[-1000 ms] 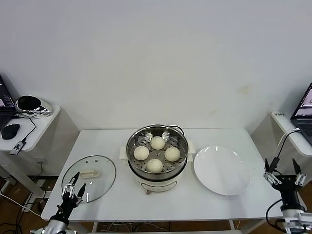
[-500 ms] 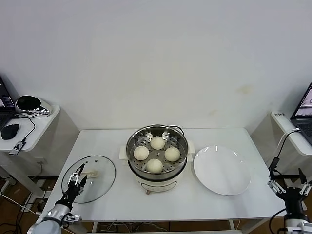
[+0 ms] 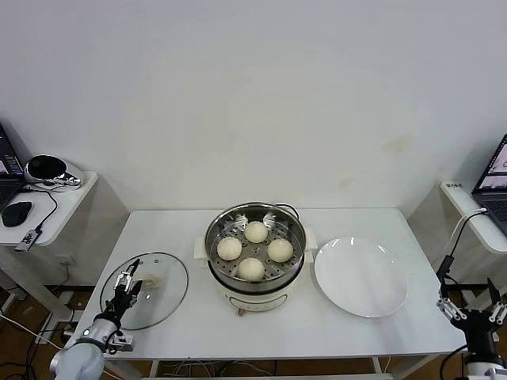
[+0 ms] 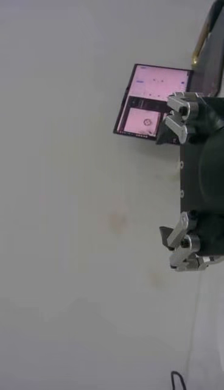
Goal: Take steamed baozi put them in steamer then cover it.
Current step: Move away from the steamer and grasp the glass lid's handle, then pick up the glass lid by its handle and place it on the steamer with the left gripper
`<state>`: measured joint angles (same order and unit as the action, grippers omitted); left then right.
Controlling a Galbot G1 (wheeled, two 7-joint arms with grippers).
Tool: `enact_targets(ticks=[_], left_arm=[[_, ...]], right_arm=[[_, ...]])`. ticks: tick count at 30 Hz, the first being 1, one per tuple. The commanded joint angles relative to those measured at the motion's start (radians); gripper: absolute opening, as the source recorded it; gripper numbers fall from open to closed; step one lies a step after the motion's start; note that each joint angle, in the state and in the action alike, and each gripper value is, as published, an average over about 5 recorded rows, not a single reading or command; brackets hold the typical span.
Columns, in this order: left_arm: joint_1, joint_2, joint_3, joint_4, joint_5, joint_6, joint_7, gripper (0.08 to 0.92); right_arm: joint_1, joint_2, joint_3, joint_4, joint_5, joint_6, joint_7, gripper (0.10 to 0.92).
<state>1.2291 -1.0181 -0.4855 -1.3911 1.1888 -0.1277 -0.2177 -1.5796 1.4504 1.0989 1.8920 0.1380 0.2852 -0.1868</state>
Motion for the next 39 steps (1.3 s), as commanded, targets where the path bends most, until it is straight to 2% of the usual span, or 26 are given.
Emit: enact_targets(ticks=[1, 6, 9, 17, 24, 29, 32, 39], left_arm=[[-0.073, 0.0, 0.015, 0.077, 0.001, 0.0, 0.006, 0.823], [-0.09, -0.002, 0.014, 0.09, -0.014, -0.001, 0.011, 0.822], [-0.099, -0.003, 0.019, 0.105, -0.019, -0.002, 0.018, 0.781], [-0.105, -0.014, 0.025, 0.137, -0.024, -0.003, 0.027, 0.55], [-0.087, -0.019, 0.02, 0.116, -0.045, -0.006, 0.01, 0.351], [-0.052, -0.014, 0.002, 0.057, -0.081, -0.003, -0.025, 0.205], [-0.023, -0.002, -0.018, -0.003, -0.095, 0.01, -0.031, 0.15], [0.132, 0.056, -0.113, -0.256, -0.203, 0.1, 0.019, 0.143]], right_arm=[[-0.006, -0.002, 0.004, -0.003, 0.001, 0.006, -0.002, 0.823], [-0.005, -0.007, -0.002, -0.017, -0.001, 0.01, -0.005, 0.823], [-0.005, -0.007, -0.007, -0.022, 0.0, 0.01, -0.007, 0.823], [-0.004, -0.013, -0.011, -0.023, 0.004, 0.007, -0.01, 0.823], [-0.007, -0.011, -0.016, -0.021, 0.004, 0.009, -0.011, 0.823], [-0.009, -0.015, -0.03, -0.016, 0.013, 0.0, -0.012, 0.823], [-0.01, -0.017, -0.043, -0.008, 0.023, -0.012, -0.014, 0.823], [-0.022, -0.013, -0.059, 0.016, -0.004, -0.009, -0.014, 0.823]])
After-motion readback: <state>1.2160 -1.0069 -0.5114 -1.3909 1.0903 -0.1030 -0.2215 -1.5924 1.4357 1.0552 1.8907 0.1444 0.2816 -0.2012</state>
